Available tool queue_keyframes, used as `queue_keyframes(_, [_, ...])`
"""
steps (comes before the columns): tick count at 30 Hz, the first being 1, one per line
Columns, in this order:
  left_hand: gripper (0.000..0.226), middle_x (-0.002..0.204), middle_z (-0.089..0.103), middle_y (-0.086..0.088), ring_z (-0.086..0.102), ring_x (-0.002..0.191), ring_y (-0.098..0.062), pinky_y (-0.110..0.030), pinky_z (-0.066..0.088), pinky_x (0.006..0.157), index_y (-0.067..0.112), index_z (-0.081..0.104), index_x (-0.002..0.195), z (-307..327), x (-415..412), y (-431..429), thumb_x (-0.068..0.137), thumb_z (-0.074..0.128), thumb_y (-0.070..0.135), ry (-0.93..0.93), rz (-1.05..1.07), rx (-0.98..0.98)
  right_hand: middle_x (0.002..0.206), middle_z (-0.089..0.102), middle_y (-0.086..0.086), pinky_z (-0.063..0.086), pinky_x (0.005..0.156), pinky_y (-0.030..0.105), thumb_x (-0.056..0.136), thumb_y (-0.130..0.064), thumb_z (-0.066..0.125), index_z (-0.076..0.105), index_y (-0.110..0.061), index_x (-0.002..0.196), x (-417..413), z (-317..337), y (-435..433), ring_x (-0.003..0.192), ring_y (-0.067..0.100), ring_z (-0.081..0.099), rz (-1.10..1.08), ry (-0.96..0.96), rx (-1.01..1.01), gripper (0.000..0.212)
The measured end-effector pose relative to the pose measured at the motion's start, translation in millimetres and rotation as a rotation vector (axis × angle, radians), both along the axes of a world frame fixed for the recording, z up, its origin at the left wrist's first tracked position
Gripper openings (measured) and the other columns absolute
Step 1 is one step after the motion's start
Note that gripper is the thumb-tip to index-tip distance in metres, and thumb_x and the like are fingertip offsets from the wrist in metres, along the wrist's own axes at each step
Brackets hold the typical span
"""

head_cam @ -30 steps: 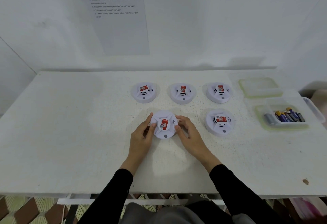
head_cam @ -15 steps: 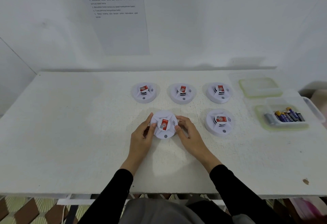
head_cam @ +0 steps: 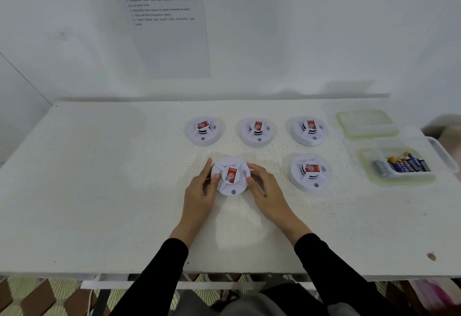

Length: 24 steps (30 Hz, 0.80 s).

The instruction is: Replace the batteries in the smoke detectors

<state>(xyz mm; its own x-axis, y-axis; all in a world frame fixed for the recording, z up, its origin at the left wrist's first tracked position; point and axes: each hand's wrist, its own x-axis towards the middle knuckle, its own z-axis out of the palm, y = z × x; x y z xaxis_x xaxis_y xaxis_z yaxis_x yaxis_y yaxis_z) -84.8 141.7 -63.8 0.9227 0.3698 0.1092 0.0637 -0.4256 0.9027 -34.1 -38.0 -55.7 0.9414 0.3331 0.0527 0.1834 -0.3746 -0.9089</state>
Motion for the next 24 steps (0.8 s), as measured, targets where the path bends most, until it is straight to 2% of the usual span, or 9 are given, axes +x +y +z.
queue_keyframes(3, [0.029,0.113,0.065,0.019,0.060,0.105,-0.002,-0.026,0.051,0.090,0.026,0.060,0.128,-0.2,1.9,-1.6,0.100,0.054,0.032,0.002,0.030,0.016,0.135,0.055,-0.012,0.038,0.109,0.036,0.100,-0.041,0.041,0.047,-0.031,0.139,3.6,-7.4,4.3,0.128,0.013,0.047,0.027,-0.035,-0.099,0.040])
queue_keyframes(5, [0.027,0.106,0.064,0.020,0.057,0.101,0.008,-0.012,0.043,0.087,0.019,0.064,0.123,-0.4,3.3,-4.7,0.100,0.055,0.027,-0.014,0.064,0.051,0.146,0.042,-0.008,0.022,0.113,0.027,0.103,-0.035,0.038,0.042,-0.029,0.143,1.6,-5.2,3.6,0.137,0.015,0.030,-0.010,-0.023,-0.182,0.041])
queue_keyframes(8, [0.027,0.132,0.059,-0.005,0.039,0.123,0.009,0.001,0.031,0.094,0.011,0.067,0.121,-8.0,9.7,-3.0,0.098,0.058,0.022,-0.017,0.110,0.083,0.155,0.027,-0.002,0.010,0.111,0.022,0.104,-0.028,0.036,0.036,-0.025,0.147,1.5,-3.4,4.4,0.142,0.017,0.014,-0.020,-0.010,-0.253,0.043])
queue_keyframes(11, [0.027,0.144,0.048,-0.006,0.033,0.129,0.006,-0.017,0.034,0.107,0.012,0.069,0.120,-11.8,12.0,-0.4,0.098,0.058,0.024,0.014,0.122,0.050,0.158,0.020,-0.001,0.007,0.114,0.024,0.105,-0.029,0.032,0.032,-0.025,0.149,4.0,-3.8,7.3,0.145,0.018,0.007,-0.005,-0.021,-0.317,0.044])
queue_keyframes(12, [0.027,0.144,0.047,-0.006,0.033,0.129,0.006,-0.017,0.032,0.108,0.013,0.069,0.119,-12.0,11.9,-0.5,0.098,0.057,0.025,0.012,0.122,0.054,0.159,0.018,-0.001,0.006,0.115,0.025,0.105,-0.029,0.031,0.031,-0.025,0.149,4.1,-5.1,8.1,0.145,0.018,0.006,-0.005,-0.024,-0.334,0.045])
queue_keyframes(15, [0.028,0.139,0.052,-0.006,0.033,0.129,0.005,0.001,0.021,0.100,0.012,0.069,0.120,-11.1,13.4,-1.3,0.099,0.056,0.027,0.006,0.122,0.088,0.160,0.016,-0.001,0.006,0.115,0.024,0.105,-0.030,0.030,0.029,-0.025,0.150,3.1,-2.8,9.4,0.146,0.018,0.005,-0.003,-0.030,-0.363,0.045])
queue_keyframes(18, [0.028,0.134,0.056,-0.007,0.037,0.128,0.001,0.003,0.021,0.098,0.011,0.068,0.120,-16.1,15.0,-0.9,0.099,0.056,0.025,0.012,0.149,0.123,0.160,0.016,-0.001,0.006,0.115,0.024,0.105,-0.031,0.030,0.027,-0.026,0.150,3.3,-5.0,9.3,0.146,0.018,0.005,0.001,-0.043,-0.381,0.046])
queue_keyframes(21, [0.027,0.130,0.058,-0.006,0.040,0.122,0.002,-0.013,0.031,0.105,0.011,0.068,0.120,-8.5,16.7,-4.8,0.099,0.057,0.024,0.038,0.165,0.095,0.160,0.016,-0.001,0.007,0.116,0.026,0.105,-0.033,0.030,0.027,-0.026,0.150,2.2,0.4,11.4,0.146,0.019,0.005,-0.005,-0.005,-0.364,0.046])
queue_keyframes(24, [0.032,0.133,0.055,-0.002,0.045,0.126,-0.007,-0.020,0.031,0.107,0.010,0.063,0.127,0.3,14.6,-7.9,0.100,0.055,0.024,0.072,0.232,-0.017,0.159,0.017,-0.002,0.008,0.116,0.027,0.105,-0.033,0.031,0.026,-0.025,0.151,3.0,6.6,6.6,0.146,0.017,0.005,0.004,0.068,-0.256,0.047])
